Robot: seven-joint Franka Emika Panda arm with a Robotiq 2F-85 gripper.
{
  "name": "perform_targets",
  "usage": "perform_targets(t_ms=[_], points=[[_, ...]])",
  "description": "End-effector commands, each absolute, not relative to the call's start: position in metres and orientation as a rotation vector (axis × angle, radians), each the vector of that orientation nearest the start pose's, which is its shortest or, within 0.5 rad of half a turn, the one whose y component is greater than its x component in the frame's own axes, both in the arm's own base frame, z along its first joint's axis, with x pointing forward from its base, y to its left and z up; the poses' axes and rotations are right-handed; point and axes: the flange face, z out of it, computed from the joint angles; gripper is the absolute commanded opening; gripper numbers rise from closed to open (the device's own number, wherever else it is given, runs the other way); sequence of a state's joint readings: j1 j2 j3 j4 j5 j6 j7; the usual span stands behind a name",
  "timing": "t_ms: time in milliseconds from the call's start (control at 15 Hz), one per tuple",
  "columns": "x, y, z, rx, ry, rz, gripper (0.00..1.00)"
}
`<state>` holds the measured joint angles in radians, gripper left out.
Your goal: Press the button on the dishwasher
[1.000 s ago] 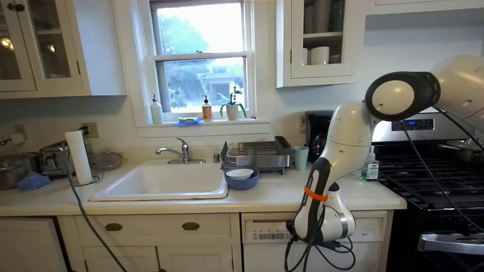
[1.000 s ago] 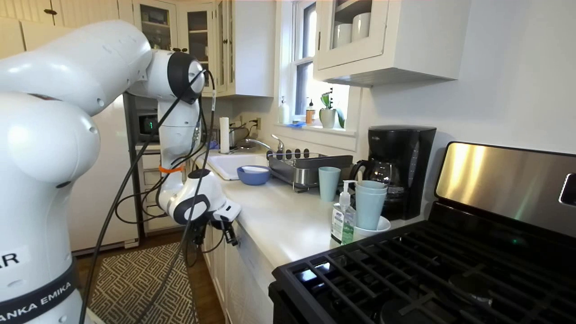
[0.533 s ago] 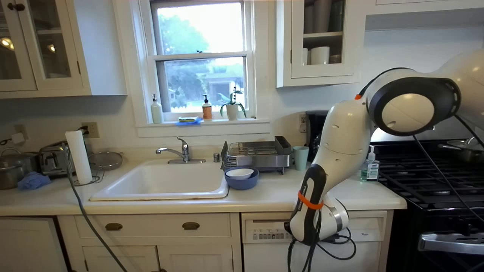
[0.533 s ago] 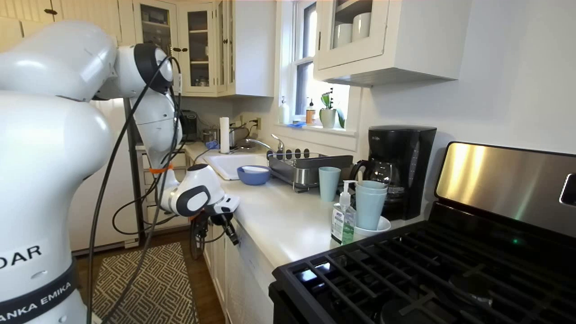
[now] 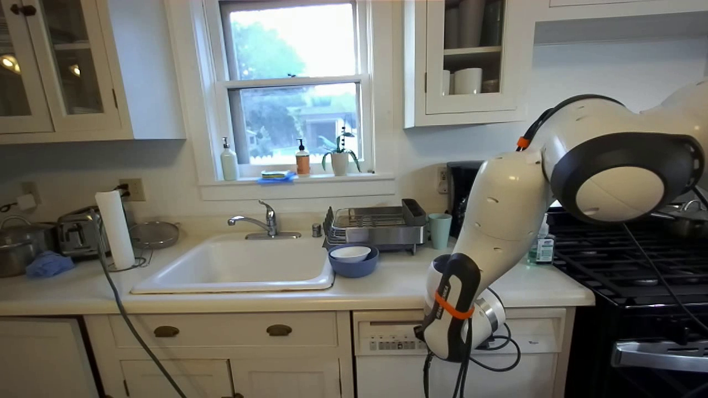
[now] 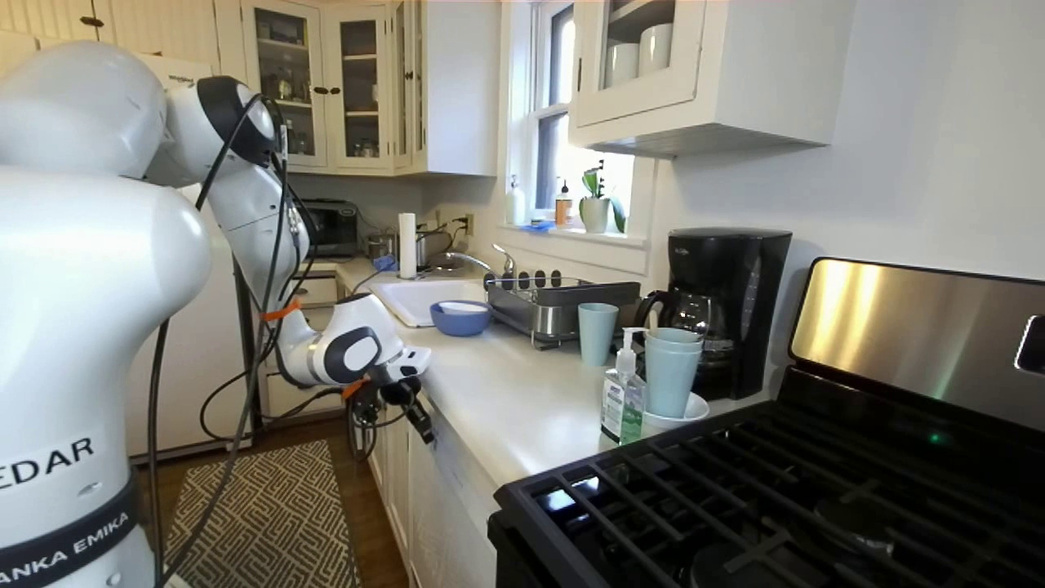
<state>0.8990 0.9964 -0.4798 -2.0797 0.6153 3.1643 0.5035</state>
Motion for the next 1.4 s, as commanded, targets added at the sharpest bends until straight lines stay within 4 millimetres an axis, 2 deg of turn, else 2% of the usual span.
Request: perform_targets(t_ms=[0, 400, 600, 800, 1000, 1200, 1333], points=[[0.557, 0.134, 0.039, -3.108, 0.81, -0.639, 0.0], [0.535, 0.138, 0.065, -3.056, 0.805, -0.268, 0.0], [0.517, 0.137, 0.091, -3.006, 0.798, -0.125, 0.0], [0.485, 0.13, 0.128, -2.952, 0.801, -0.021, 0.0], [0.446, 0.128, 0.16, -2.918, 0.714, 0.104, 0.0], [0.408, 0.122, 0.192, -2.901, 0.682, 0.091, 0.0], [0.388, 0.114, 0.213, -2.914, 0.685, 0.008, 0.0]])
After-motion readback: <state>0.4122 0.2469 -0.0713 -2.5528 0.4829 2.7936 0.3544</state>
